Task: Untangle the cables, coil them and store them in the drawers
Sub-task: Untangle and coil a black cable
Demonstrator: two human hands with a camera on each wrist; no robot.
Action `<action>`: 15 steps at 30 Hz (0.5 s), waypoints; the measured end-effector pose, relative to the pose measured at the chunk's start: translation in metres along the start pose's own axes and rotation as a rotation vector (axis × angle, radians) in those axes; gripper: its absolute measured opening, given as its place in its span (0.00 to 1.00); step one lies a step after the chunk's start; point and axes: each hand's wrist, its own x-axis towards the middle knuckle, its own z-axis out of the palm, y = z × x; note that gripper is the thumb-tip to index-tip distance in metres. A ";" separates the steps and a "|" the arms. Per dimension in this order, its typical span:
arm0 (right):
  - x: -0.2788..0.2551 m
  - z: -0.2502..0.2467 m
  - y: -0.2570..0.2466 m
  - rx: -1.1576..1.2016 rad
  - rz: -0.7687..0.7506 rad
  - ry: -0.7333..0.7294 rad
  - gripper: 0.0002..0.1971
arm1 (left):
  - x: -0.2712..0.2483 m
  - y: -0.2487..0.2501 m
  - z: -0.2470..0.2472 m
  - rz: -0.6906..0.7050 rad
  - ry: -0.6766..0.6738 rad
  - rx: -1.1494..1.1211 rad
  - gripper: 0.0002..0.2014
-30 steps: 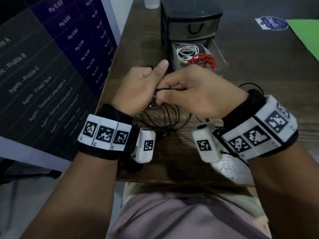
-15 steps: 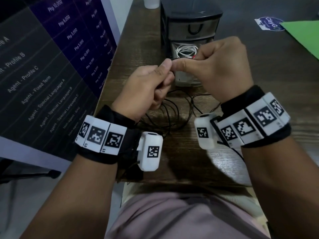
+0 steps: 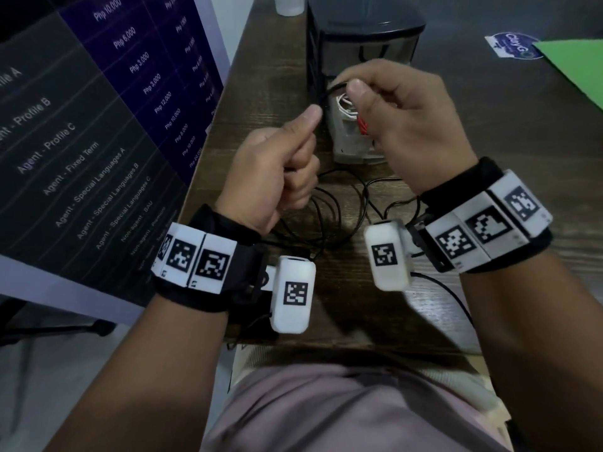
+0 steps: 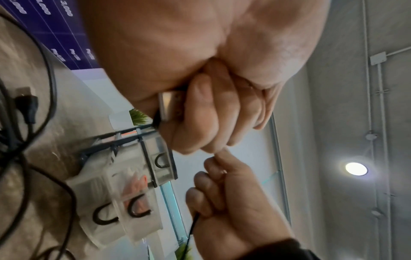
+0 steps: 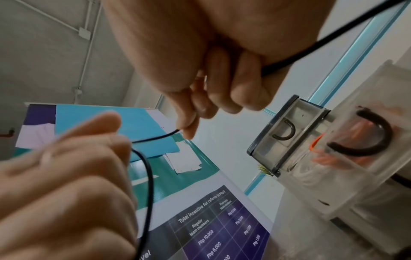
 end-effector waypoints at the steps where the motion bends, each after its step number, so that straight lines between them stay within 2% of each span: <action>1: 0.001 0.001 0.002 -0.031 -0.023 0.053 0.08 | -0.001 0.001 0.003 -0.007 -0.046 -0.005 0.27; 3: 0.001 0.005 0.002 -0.070 0.028 0.089 0.07 | -0.003 0.002 0.008 -0.013 -0.130 -0.018 0.27; 4: 0.001 0.006 0.002 -0.101 0.092 0.081 0.12 | -0.003 0.004 0.010 -0.012 -0.166 -0.035 0.26; 6: -0.003 0.013 0.001 -0.193 0.233 0.068 0.27 | -0.002 0.008 0.012 0.001 -0.219 -0.107 0.27; 8: -0.006 0.021 0.001 -0.231 0.312 0.014 0.32 | 0.000 0.013 0.013 0.034 -0.246 -0.225 0.26; 10: -0.010 0.028 0.002 -0.241 0.339 -0.115 0.30 | 0.003 0.018 0.012 0.099 -0.244 -0.331 0.24; 12: -0.014 0.035 0.002 -0.285 0.350 -0.245 0.24 | 0.005 0.022 0.012 0.166 -0.213 -0.389 0.21; 15: -0.019 0.040 -0.003 -0.286 0.319 -0.352 0.22 | 0.008 0.023 0.011 0.210 -0.138 -0.440 0.15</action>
